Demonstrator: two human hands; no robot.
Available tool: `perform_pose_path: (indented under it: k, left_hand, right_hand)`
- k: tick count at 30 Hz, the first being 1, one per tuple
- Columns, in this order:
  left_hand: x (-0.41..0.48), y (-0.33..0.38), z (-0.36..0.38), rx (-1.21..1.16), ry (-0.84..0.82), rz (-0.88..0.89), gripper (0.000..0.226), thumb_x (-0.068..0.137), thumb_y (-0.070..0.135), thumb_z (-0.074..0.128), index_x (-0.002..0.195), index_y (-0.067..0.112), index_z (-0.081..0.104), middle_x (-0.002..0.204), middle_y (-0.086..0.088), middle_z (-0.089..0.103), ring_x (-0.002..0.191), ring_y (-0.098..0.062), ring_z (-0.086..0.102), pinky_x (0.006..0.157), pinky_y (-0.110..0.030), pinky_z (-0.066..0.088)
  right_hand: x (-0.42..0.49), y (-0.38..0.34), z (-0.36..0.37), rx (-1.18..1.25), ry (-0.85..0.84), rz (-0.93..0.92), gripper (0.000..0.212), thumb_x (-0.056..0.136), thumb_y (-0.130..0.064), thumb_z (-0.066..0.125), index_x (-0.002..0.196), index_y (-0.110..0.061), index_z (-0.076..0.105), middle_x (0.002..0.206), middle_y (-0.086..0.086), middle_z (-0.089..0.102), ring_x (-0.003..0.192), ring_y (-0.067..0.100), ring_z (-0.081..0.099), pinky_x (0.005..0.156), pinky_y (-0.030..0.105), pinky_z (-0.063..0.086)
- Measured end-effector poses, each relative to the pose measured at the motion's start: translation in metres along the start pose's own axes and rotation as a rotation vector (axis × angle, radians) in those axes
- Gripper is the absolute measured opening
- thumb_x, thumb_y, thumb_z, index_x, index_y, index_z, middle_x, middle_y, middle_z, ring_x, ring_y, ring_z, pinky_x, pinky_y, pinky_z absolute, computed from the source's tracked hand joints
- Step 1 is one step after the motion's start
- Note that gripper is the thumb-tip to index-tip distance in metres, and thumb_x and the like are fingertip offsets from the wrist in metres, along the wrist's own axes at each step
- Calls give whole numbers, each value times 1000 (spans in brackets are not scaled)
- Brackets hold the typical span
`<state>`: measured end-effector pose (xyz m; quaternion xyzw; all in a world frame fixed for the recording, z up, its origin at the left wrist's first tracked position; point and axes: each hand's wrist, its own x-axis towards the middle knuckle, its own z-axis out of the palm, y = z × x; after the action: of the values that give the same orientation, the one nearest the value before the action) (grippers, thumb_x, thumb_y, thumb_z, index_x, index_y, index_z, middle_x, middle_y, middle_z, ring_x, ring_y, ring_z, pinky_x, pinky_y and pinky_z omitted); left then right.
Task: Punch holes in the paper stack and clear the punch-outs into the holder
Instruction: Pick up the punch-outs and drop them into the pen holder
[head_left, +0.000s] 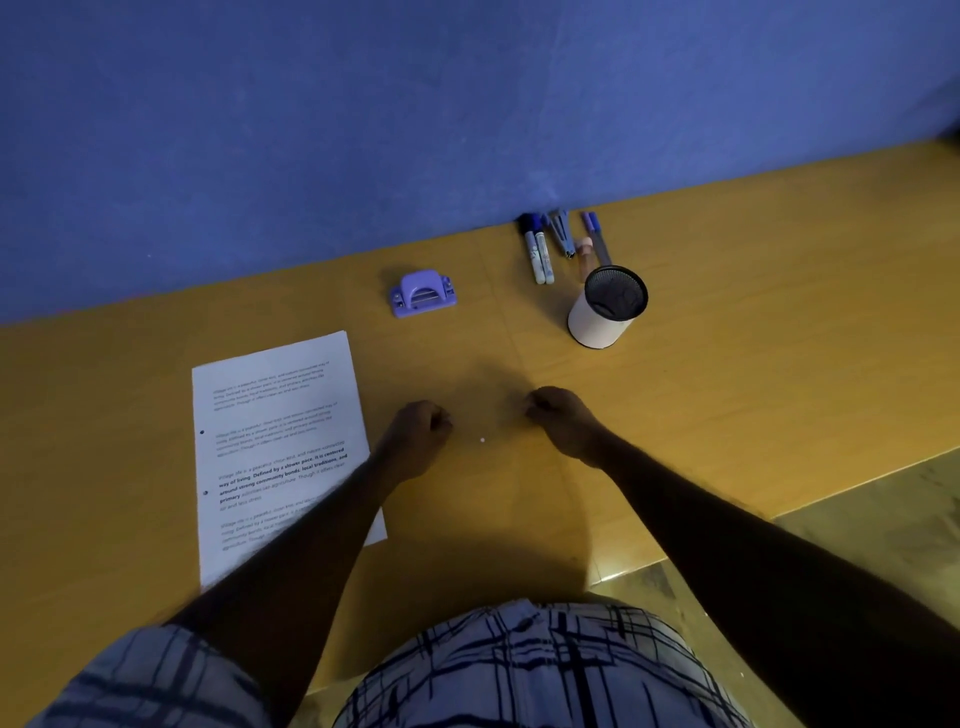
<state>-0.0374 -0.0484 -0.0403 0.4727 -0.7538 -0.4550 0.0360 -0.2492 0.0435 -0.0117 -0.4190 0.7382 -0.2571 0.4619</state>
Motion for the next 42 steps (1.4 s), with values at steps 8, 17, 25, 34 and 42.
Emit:
perform_pose_path:
  k: [8,17,25,34,42]
  left_hand:
    - [39,78,-6,-160,104,98,18,92,19,59,92,2,65,86,-12,67,76,-18,59,69,-26,44]
    - [111,185,-1,-63,74,300,24,93,22,57,79,3,58,76,-8,61,66,-8,50,56,-11,39]
    - [144,210,10,141,1,424,26,94,20,57,84,-2,66,78,-9,64,74,-15,60,60,-19,42]
    - [155,212,16,249,-32,441,25,81,10,72,105,10,64,108,-7,70,103,-18,66,92,-38,54]
    - [146,206,11,106,-8,442,27,86,10,66,113,11,64,108,-2,70,99,-10,64,84,-21,53]
  right_hand:
    - [2,-26,-51,229,318,-128,18,97,-12,54,83,-3,59,72,1,55,67,12,50,61,21,43]
    - [35,-22,-152,-172,464,-180,19,95,-18,54,86,-4,61,80,6,57,73,20,51,63,33,38]
    - [54,-20,-179,-374,462,-197,15,90,-8,58,99,-5,71,100,9,69,90,20,61,74,37,52]
    - [58,-11,-182,-460,447,-176,18,89,-7,60,102,-11,71,106,7,70,94,22,63,76,41,56]
    - [51,-9,-182,-246,432,-196,23,86,5,58,101,-6,72,103,8,70,95,20,63,76,31,53]
